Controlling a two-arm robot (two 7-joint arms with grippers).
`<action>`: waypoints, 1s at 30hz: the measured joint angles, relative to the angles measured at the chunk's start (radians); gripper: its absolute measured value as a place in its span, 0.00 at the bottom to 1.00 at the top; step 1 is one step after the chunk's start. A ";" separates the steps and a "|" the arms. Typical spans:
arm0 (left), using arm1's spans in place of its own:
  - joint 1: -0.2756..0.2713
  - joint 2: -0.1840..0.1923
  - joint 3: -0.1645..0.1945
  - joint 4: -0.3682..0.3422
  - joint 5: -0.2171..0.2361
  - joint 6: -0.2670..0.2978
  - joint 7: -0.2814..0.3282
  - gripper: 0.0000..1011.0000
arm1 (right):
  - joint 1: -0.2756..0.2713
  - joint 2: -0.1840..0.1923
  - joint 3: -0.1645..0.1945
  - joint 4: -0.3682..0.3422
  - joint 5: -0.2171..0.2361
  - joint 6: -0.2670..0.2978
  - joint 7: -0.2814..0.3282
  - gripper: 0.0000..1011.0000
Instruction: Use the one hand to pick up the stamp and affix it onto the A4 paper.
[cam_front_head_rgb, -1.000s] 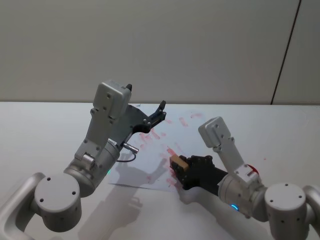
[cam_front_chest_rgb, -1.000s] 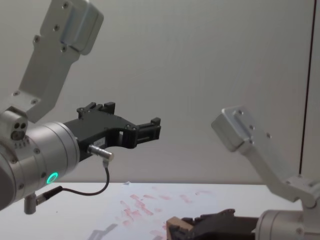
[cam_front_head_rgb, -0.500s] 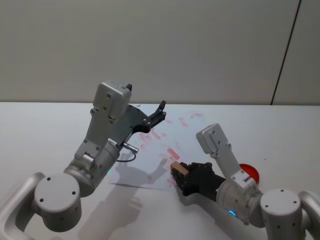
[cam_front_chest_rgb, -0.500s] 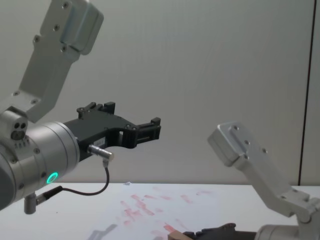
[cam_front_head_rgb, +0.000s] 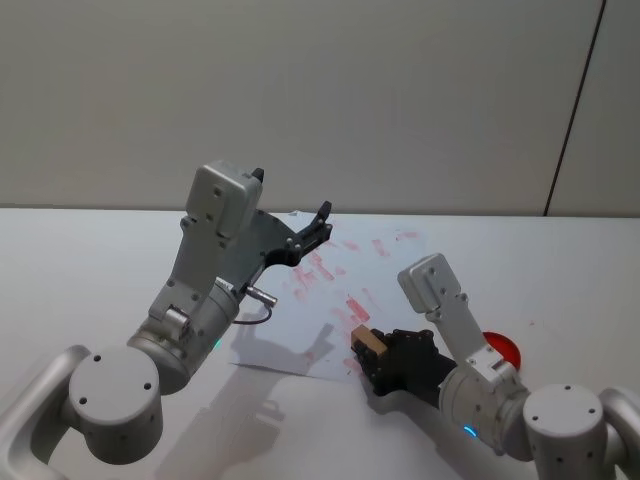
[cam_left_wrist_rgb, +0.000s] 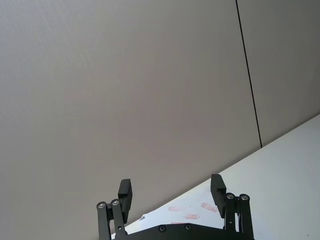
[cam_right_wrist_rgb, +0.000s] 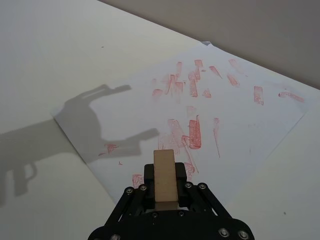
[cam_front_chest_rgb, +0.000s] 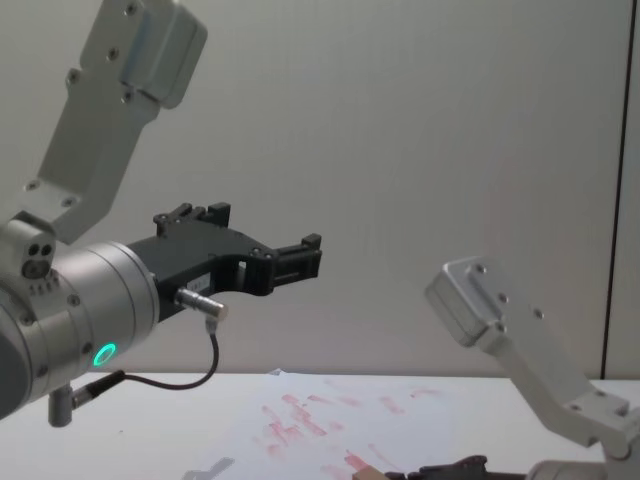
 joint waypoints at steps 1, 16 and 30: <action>0.000 0.000 0.000 0.000 0.000 0.000 0.000 0.99 | -0.001 0.000 0.000 0.000 0.000 0.000 -0.002 0.22; 0.000 0.000 0.000 0.000 0.000 0.000 0.000 0.99 | -0.003 -0.014 0.000 0.001 0.068 -0.055 -0.022 0.22; 0.000 0.000 0.000 0.000 0.000 0.000 0.000 0.99 | -0.012 0.013 0.052 -0.149 0.203 -0.074 -0.075 0.22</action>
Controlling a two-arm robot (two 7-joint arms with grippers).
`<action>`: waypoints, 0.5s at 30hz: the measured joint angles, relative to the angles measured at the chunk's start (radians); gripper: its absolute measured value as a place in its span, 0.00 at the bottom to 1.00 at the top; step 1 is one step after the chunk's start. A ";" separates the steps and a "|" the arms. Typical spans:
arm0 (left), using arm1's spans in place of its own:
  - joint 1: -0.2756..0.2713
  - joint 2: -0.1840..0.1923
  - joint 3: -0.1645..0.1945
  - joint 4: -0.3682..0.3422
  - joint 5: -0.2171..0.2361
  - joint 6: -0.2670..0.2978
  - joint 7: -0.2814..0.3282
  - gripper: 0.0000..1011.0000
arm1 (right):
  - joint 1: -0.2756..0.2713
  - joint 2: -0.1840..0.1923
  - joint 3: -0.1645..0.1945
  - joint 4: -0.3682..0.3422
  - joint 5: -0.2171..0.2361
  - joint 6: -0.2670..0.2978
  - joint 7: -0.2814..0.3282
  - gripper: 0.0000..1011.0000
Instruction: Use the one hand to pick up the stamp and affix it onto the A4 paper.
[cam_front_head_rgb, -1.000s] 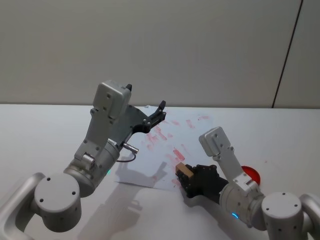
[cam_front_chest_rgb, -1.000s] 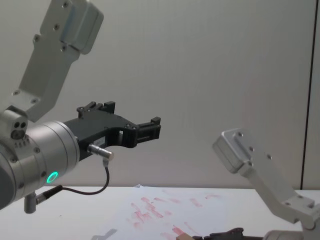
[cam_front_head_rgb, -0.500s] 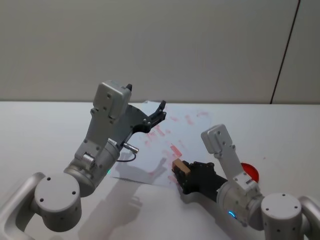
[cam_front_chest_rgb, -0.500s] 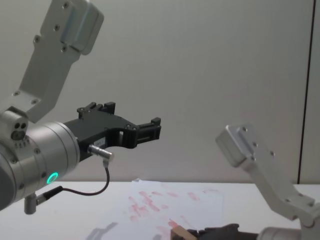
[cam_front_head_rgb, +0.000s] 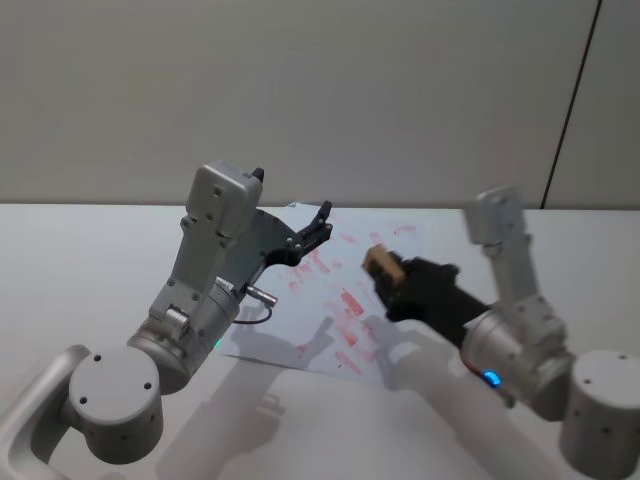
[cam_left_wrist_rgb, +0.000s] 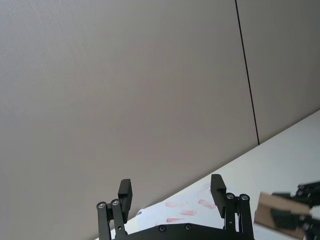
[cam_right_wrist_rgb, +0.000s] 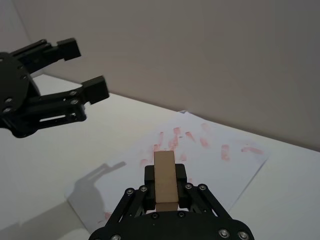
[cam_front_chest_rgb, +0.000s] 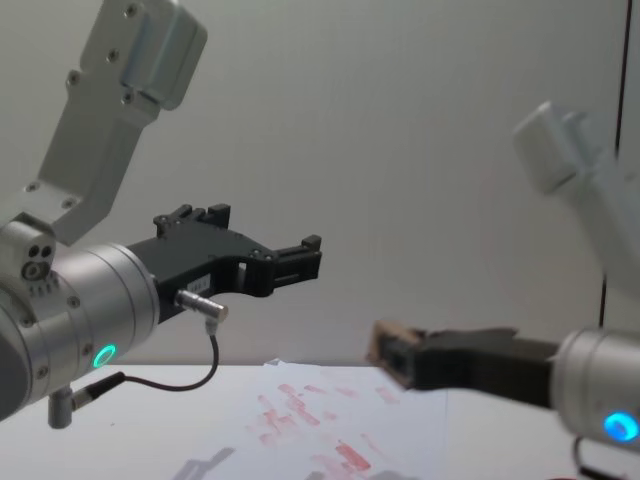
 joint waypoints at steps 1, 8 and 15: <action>0.000 0.000 0.000 0.000 0.000 0.000 0.000 0.99 | -0.003 0.005 0.005 -0.009 0.006 0.001 -0.004 0.22; 0.000 0.000 0.000 0.000 0.000 0.000 0.000 0.99 | -0.045 0.065 0.048 -0.089 0.054 0.025 -0.041 0.22; 0.000 0.000 0.000 0.000 0.000 0.000 0.000 0.99 | -0.113 0.146 0.094 -0.159 0.087 0.052 -0.076 0.22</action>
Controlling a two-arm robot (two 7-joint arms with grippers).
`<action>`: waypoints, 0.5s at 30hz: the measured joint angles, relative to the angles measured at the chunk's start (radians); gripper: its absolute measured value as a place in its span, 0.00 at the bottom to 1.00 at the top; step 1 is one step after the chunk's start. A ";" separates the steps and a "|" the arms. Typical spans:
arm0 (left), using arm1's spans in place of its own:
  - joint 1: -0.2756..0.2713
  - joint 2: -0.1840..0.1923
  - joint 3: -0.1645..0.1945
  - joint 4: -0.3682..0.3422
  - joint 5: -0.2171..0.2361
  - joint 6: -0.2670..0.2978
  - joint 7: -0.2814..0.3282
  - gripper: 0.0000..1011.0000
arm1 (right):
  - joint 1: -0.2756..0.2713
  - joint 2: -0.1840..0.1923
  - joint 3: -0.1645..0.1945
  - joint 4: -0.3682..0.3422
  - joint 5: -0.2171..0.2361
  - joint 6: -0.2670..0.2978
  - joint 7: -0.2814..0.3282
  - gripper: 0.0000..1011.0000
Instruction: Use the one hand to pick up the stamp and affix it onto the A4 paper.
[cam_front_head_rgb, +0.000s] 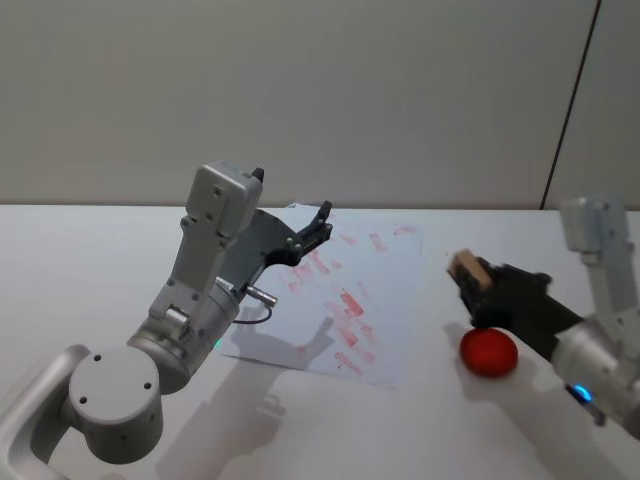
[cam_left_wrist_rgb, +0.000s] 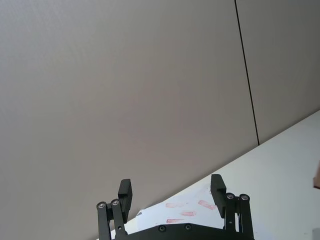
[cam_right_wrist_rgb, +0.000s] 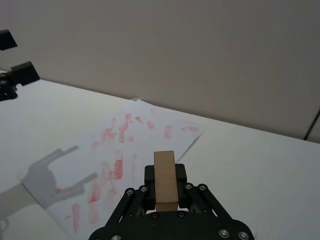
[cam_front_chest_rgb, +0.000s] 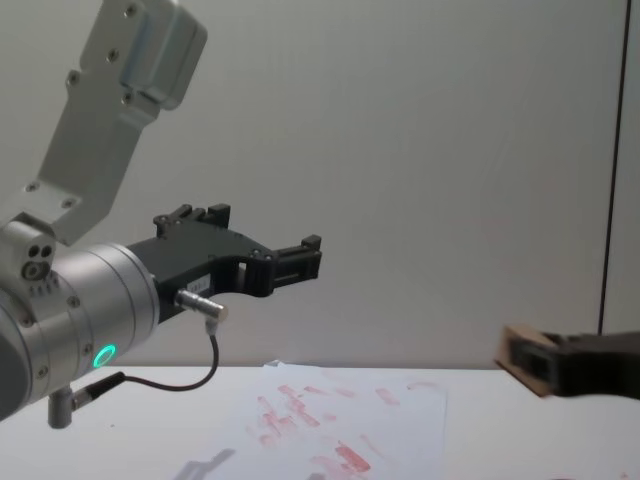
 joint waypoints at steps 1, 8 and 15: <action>0.000 0.000 0.000 0.000 0.000 0.000 0.000 0.99 | -0.007 0.007 0.004 -0.006 0.002 0.002 -0.002 0.22; 0.000 0.000 0.000 0.000 0.000 0.000 0.000 0.99 | -0.053 0.057 0.029 -0.041 0.016 0.014 -0.018 0.22; 0.000 0.000 0.000 0.000 0.000 0.000 0.000 0.99 | -0.074 0.084 0.039 -0.052 0.014 0.019 -0.010 0.22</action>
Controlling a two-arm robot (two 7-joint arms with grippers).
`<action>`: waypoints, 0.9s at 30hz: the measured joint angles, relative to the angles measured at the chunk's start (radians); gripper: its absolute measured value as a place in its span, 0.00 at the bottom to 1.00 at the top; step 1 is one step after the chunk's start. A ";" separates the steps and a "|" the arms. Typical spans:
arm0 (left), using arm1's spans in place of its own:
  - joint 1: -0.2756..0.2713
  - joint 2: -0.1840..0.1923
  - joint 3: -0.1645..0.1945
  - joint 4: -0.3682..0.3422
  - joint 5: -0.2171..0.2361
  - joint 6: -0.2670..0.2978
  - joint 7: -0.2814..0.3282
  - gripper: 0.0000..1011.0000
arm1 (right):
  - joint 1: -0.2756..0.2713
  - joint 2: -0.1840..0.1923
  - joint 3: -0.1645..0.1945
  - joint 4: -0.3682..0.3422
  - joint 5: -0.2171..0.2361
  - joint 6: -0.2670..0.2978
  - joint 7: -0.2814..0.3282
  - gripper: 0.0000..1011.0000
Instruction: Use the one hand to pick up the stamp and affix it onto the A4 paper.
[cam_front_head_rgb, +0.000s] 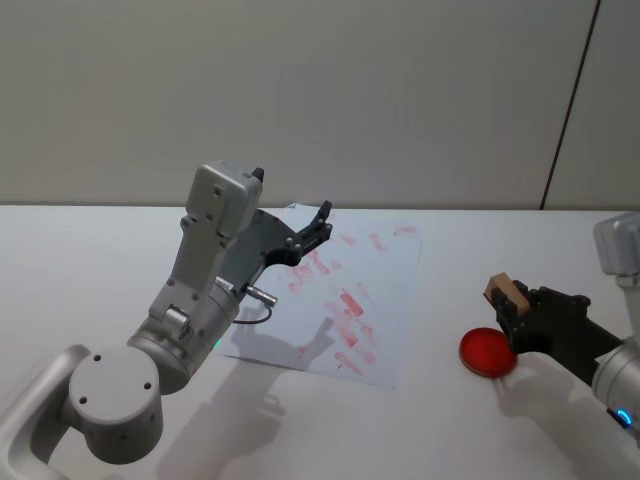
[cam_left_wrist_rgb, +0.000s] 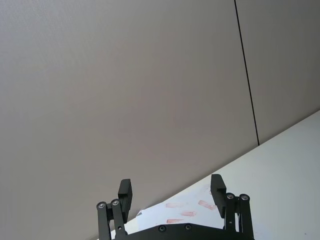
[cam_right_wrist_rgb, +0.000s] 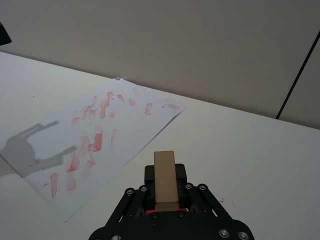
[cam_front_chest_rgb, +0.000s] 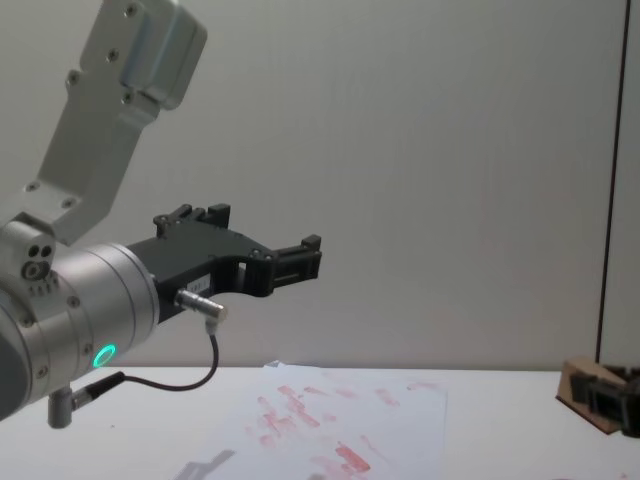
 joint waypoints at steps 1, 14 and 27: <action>0.000 0.000 0.000 0.000 0.000 0.000 0.000 0.99 | 0.000 0.002 0.000 0.000 -0.004 0.001 0.004 0.22; 0.000 0.000 0.000 0.000 0.000 0.000 0.000 0.99 | 0.006 0.008 -0.004 0.037 -0.045 0.010 0.029 0.22; 0.000 0.000 0.000 0.000 0.000 0.000 0.000 0.99 | 0.019 -0.005 -0.017 0.075 -0.076 0.017 0.048 0.22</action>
